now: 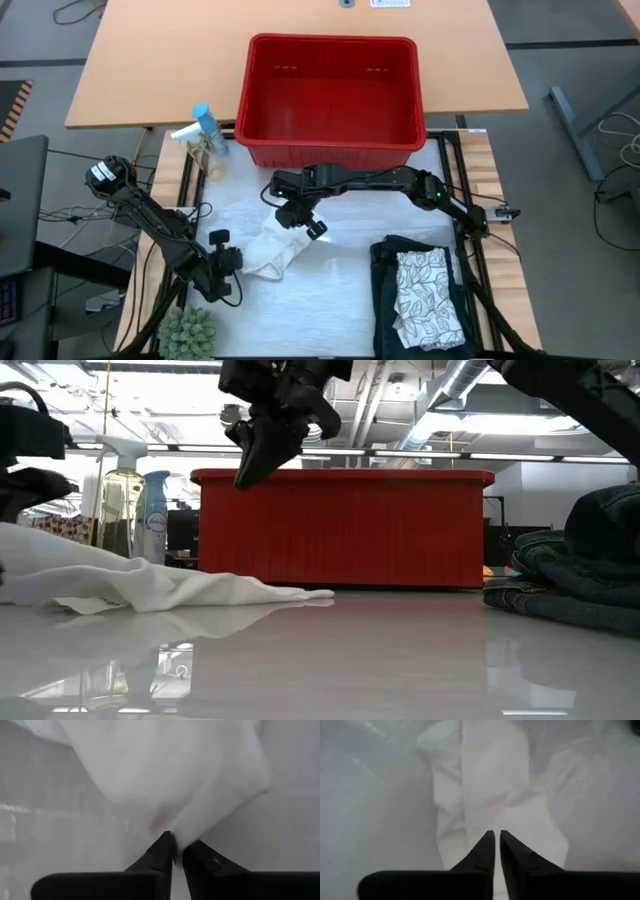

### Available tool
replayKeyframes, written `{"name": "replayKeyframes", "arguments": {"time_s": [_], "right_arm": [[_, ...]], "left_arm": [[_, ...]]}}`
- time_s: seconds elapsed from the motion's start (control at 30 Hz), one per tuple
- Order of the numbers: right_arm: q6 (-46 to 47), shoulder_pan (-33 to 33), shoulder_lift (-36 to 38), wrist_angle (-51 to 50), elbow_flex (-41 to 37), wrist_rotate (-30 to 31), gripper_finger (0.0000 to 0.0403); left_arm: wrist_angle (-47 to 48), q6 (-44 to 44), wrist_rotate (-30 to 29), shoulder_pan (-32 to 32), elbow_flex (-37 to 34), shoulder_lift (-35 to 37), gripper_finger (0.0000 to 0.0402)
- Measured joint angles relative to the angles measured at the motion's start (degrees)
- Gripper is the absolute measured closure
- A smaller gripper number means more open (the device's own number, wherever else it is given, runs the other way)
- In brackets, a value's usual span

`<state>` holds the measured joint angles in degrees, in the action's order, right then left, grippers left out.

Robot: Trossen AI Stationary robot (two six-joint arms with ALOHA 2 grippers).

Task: Fold Laundry from Bin
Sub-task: Fold the white boxer from the red laundry bin

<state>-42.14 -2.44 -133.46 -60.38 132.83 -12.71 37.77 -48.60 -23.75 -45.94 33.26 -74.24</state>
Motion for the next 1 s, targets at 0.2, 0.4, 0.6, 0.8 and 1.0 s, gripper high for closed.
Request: {"name": "replayKeyframes", "arguments": {"time_s": [0.2,0.4,0.6,0.8,1.0], "right_arm": [[-0.1,-1.3,-2.9,-2.3,0.0,3.4,0.0256],[-0.1,-3.5,-4.7,-3.1,0.0,4.0,0.0178],[-1.3,-3.7,-4.7,-4.6,0.0,4.0,0.0176],[-2.8,-3.7,-4.7,-3.6,-0.1,2.5,0.0187],[-2.7,-3.3,-4.7,0.1,-4.2,1.7,0.0184]], "left_arm": [[-3.7,13.2,-2.6,2.5,0.0,0.0,0.0336],[-8.2,20.0,-2.5,6.0,0.0,0.0,0.0276],[-4.5,21.6,-2.4,6.9,0.0,0.0,0.0217],[4.8,23.1,-2.6,6.9,0.0,0.0,0.0195],[6.7,24.0,-6.7,7.4,0.0,0.0,0.0194]]}}
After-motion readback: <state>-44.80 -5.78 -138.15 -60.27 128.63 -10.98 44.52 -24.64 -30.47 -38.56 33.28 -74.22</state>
